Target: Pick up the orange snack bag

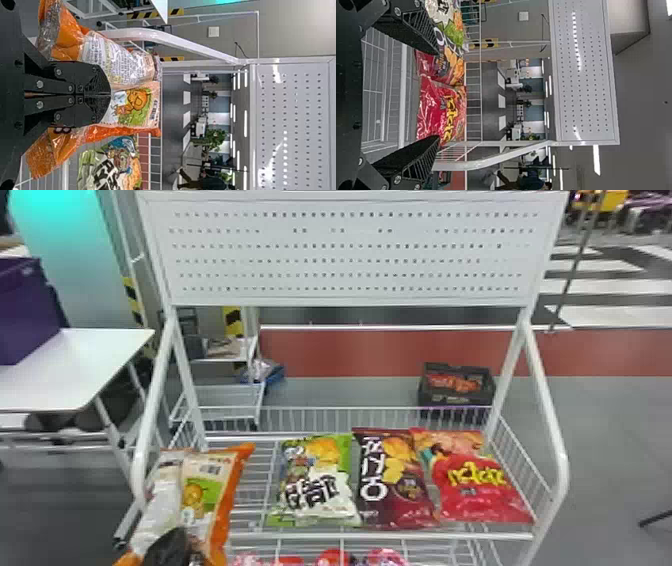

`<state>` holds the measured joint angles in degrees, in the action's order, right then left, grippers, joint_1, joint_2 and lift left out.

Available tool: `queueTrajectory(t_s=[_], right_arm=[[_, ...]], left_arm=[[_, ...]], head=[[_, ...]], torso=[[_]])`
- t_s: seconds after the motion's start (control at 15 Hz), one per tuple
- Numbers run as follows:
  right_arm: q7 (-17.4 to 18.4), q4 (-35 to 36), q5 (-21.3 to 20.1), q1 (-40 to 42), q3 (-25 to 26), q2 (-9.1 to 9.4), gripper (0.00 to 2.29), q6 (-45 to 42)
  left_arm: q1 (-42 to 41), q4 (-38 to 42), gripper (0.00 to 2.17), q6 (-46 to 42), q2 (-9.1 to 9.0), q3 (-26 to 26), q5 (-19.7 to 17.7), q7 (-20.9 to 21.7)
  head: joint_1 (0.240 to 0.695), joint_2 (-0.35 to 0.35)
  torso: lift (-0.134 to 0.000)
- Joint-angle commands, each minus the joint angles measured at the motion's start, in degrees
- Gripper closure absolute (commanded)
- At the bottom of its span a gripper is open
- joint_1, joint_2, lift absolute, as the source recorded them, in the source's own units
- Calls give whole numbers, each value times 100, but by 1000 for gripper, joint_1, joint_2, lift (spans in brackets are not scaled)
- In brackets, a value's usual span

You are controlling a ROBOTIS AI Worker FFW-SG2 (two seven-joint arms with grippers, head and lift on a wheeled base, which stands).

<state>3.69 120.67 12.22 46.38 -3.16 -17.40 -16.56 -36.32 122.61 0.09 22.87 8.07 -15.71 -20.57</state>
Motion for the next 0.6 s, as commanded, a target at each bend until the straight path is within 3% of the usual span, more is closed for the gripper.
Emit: queueTrajectory(t_s=[0.0, 0.53], right_arm=[[0, -17, 0, -24, -9, 0, 144, 18], [0, -61, 0, -59, -53, 0, 144, 18]], left_arm=[[-419, 52, 1514, -540, -2, -77, 7, 9], [-1368, 88, 1514, -1859, 7, -139, 191, 18]], head=[[499, 0], [499, 0]], torso=[[0], [0]])
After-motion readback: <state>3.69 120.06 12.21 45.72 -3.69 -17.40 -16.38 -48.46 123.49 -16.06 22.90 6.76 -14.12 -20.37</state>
